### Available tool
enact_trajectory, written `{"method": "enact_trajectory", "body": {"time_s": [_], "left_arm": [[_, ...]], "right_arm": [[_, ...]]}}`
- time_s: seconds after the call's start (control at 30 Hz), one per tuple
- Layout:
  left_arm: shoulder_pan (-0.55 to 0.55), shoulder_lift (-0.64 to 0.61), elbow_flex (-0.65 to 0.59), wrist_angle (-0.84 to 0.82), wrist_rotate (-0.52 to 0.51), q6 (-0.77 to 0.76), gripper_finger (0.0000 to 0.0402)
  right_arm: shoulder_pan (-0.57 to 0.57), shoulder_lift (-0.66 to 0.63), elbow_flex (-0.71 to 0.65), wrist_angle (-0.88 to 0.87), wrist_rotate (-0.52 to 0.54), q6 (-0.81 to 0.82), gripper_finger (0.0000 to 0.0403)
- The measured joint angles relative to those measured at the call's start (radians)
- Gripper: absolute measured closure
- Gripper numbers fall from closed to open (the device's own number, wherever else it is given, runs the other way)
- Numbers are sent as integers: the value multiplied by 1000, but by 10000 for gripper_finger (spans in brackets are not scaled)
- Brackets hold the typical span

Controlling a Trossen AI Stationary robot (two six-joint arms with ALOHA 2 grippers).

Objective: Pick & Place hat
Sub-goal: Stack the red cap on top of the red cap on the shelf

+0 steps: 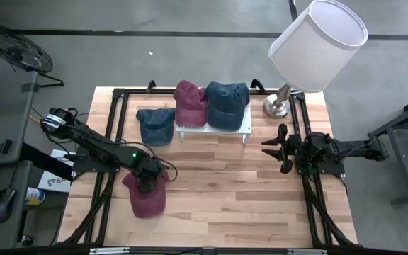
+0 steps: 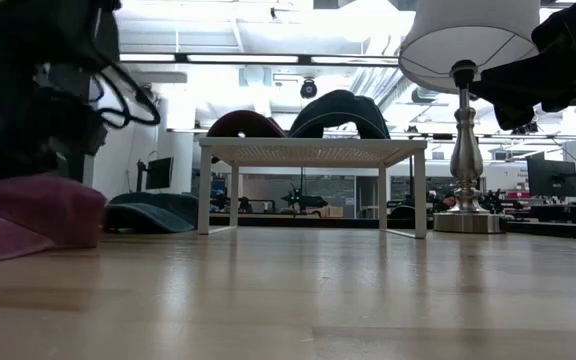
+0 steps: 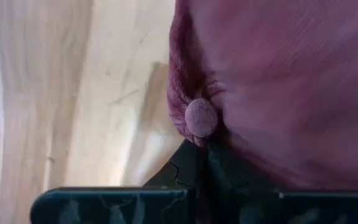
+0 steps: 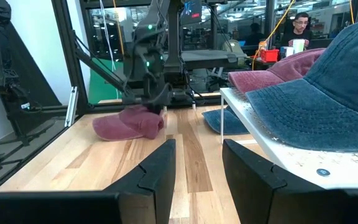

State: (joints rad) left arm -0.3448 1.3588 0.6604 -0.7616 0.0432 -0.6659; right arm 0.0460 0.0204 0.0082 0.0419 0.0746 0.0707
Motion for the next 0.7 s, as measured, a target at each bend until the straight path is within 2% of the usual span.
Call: {"method": "enact_trajectory", "body": {"time_s": [0.17,0.37,0.7], "left_arm": [[20,-41,82,-75,22,-16,398],[17,-51,240,-168,42,-58,398],[18,-53,478,-214,77,-186,399]], "right_arm": [[0,0,0,2,0,0,276],[0,0,0,2,0,0,276],[0,0,0,3,0,0,276]]}}
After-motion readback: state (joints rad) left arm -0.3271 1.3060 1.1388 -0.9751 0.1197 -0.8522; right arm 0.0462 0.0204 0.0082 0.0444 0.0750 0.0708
